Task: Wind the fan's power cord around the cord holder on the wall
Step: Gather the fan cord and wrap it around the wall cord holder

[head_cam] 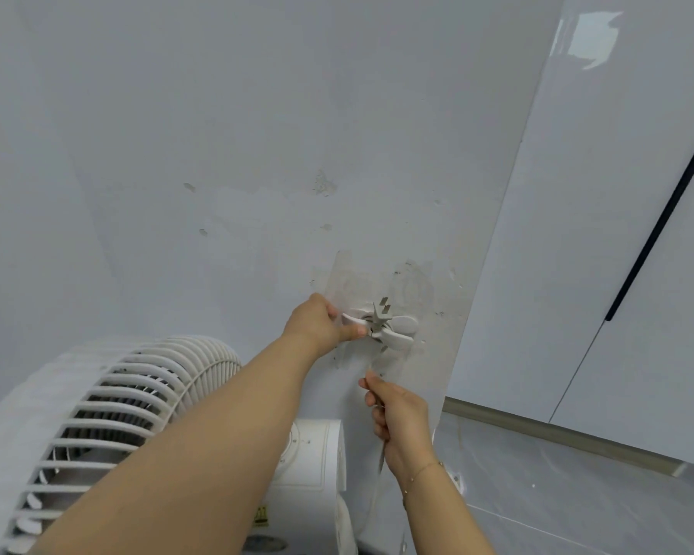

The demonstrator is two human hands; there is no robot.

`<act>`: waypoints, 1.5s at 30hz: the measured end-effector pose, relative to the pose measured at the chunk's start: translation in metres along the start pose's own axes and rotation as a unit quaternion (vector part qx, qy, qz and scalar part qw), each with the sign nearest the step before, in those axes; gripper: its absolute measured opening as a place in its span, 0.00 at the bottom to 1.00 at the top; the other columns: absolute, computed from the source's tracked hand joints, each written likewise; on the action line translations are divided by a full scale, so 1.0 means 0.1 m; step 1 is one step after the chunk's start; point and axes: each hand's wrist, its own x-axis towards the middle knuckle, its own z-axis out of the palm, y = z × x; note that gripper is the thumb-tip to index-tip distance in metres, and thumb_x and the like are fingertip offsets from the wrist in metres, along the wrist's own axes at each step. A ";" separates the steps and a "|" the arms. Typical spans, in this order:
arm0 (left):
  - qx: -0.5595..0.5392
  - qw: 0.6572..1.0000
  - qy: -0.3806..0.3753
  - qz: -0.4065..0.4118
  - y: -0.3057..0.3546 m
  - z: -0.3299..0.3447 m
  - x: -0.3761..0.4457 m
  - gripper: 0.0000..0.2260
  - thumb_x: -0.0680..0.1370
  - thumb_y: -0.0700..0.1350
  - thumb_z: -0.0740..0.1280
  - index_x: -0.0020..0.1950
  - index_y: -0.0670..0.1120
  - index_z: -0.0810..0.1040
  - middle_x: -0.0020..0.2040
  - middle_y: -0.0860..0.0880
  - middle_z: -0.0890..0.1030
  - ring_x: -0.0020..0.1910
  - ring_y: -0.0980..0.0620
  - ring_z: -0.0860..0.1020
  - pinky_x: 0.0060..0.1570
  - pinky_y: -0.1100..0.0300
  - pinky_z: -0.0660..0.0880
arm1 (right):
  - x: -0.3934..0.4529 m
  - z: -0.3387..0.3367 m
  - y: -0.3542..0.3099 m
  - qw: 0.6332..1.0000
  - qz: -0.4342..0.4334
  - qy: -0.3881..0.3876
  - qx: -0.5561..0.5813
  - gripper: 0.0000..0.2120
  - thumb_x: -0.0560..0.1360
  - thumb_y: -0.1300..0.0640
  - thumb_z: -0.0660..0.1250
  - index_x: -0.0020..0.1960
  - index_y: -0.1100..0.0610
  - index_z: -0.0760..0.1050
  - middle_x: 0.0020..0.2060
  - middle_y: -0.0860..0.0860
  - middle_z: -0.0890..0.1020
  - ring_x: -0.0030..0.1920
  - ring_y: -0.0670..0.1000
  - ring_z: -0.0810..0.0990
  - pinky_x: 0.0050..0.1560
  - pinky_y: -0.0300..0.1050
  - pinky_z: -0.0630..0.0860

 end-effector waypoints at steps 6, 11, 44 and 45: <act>0.018 0.994 -0.101 -0.036 -0.01 -0.03 0.01 0.06 0.72 0.42 0.73 0.36 0.46 0.79 0.35 0.49 0.76 0.36 0.55 0.73 0.38 0.64 0.71 | 0.11 0.11 -0.08 1.000 -0.002 -0.011 -0.005 0.09 0.74 0.60 0.69 0.44 0.66 0.82 0.29 0.52 0.74 0.23 0.45 0.62 0.21 0.35 0.58; -0.006 0.992 -0.114 -0.055 0.00 -0.05 0.06 0.12 0.72 0.40 0.73 0.31 0.47 0.75 0.31 0.49 0.70 0.36 0.52 0.69 0.35 0.63 0.67 | 0.11 0.17 -0.08 0.999 -0.033 -0.009 -0.025 0.10 0.71 0.63 0.68 0.45 0.71 0.81 0.30 0.56 0.73 0.24 0.47 0.62 0.24 0.36 0.61; -0.416 0.819 -0.108 -0.380 0.13 0.02 0.11 0.09 0.78 0.33 0.60 0.38 0.40 0.68 0.31 0.47 0.73 0.31 0.53 0.69 0.36 0.56 0.68 | -0.31 -0.05 -0.63 0.924 -0.256 -0.096 -0.265 0.10 0.76 0.61 0.65 0.39 0.57 0.83 0.25 0.48 0.69 0.26 0.43 0.65 0.27 0.32 0.64; -0.432 0.810 -0.091 -0.386 0.13 0.04 0.13 0.09 0.78 0.34 0.60 0.38 0.40 0.68 0.32 0.48 0.72 0.31 0.53 0.69 0.36 0.56 0.68 | -0.30 -0.01 -0.64 0.923 -0.261 -0.101 -0.263 0.10 0.76 0.62 0.64 0.40 0.57 0.83 0.25 0.47 0.70 0.26 0.42 0.65 0.28 0.32 0.63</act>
